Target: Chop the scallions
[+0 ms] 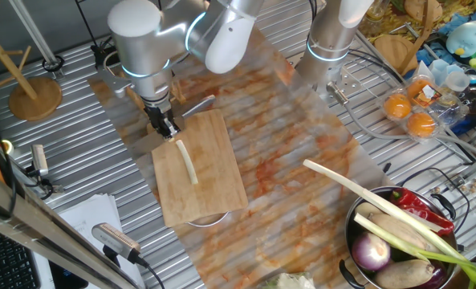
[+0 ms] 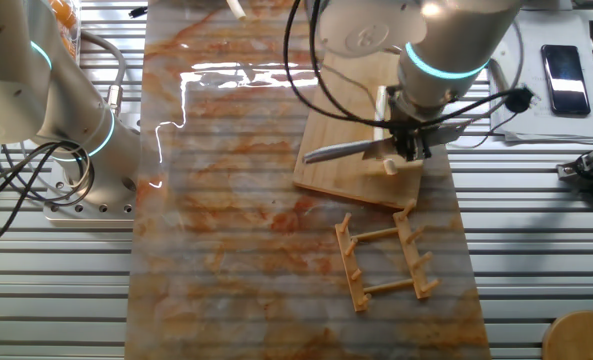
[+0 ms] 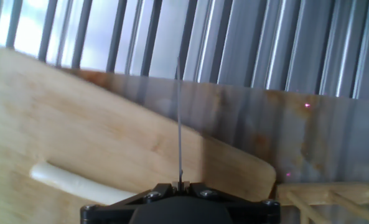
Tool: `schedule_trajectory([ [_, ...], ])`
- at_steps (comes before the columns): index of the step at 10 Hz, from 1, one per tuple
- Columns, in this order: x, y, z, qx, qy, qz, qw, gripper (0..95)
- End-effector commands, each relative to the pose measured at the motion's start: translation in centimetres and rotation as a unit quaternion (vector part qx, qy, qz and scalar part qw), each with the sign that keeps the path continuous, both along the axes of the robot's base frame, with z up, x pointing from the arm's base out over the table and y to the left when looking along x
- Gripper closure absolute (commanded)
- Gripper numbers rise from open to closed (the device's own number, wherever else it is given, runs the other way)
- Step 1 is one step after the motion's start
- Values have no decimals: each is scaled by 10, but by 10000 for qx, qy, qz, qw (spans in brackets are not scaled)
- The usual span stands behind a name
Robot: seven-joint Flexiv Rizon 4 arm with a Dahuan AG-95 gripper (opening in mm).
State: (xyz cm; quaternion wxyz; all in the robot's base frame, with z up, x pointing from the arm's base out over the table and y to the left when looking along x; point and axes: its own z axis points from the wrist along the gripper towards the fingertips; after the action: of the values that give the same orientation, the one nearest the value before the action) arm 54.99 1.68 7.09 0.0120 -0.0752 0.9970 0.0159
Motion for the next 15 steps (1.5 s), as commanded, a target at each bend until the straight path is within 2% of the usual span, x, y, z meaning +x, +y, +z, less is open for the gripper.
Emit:
schedule_trajectory([
  [1, -1, 6, 7, 109, 23, -330, 9994, 950],
  [5, -9, 10, 11, 122, 49, -441, 9989, 950],
  [7, -10, 13, 7, 106, 8, -474, 9988, 950],
  [10, -18, 13, -2, 116, -10, -488, 9987, 950],
  [13, -24, 16, 3, 137, -25, -508, 9986, 950],
  [15, -25, 17, 2, 174, -22, -558, 9983, 950],
])
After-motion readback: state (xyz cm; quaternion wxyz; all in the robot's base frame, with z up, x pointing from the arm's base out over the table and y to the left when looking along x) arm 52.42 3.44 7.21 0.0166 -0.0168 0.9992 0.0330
